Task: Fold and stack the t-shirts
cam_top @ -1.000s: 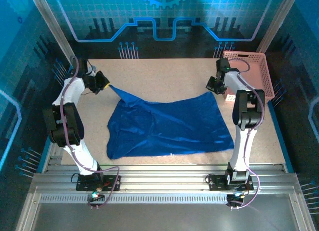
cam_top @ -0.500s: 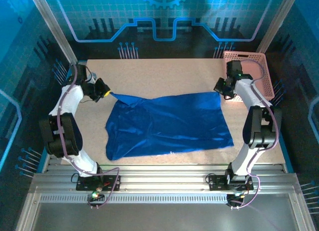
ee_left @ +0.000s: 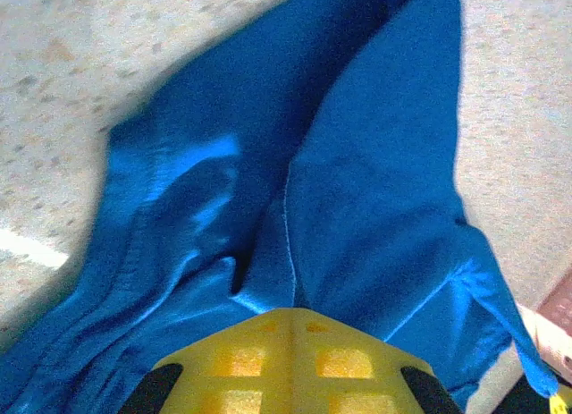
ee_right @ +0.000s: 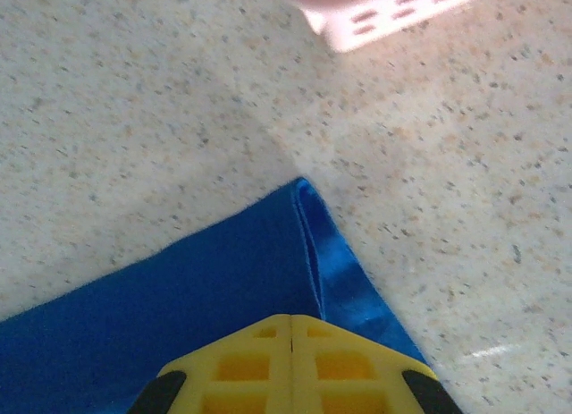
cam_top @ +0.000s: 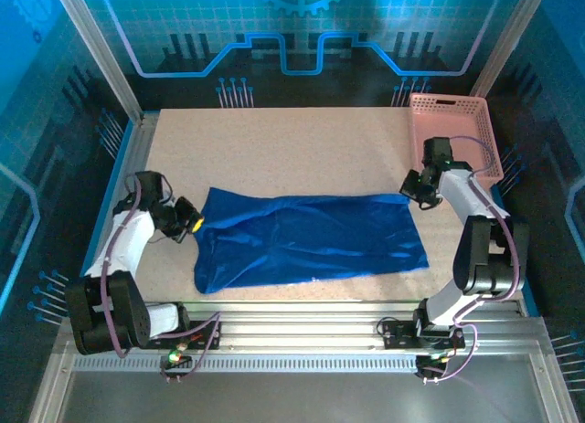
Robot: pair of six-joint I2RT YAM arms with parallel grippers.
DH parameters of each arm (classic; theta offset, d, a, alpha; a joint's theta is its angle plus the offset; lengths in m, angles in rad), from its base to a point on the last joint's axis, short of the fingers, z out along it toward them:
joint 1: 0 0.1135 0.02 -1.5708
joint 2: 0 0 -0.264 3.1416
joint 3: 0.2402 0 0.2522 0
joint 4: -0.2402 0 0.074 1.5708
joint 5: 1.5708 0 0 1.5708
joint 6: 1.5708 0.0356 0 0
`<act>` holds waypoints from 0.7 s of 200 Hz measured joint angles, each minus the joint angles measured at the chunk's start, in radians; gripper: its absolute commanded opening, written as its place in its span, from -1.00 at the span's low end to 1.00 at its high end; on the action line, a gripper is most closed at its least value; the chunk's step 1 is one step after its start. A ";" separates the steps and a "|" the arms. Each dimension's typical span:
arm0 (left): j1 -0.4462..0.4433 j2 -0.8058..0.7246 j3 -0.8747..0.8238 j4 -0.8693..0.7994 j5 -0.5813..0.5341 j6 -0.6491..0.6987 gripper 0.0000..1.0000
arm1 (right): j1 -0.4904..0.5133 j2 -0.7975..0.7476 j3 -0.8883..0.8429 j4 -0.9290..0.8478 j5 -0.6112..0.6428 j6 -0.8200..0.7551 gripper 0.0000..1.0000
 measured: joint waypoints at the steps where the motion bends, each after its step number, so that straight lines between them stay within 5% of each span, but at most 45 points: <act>1: 0.000 0.000 -0.002 0.000 -0.001 -0.002 -1.00 | -0.001 -0.001 -0.002 0.000 0.000 0.000 -1.00; 64: 0.018 -0.064 -0.023 -0.038 -0.013 -0.084 -1.00 | -0.096 -0.018 -0.094 -0.007 0.013 -0.032 -1.00; 140: 0.014 -0.165 0.121 -0.117 0.055 -0.162 -1.00 | -0.098 -0.007 -0.134 0.006 0.003 -0.056 -1.00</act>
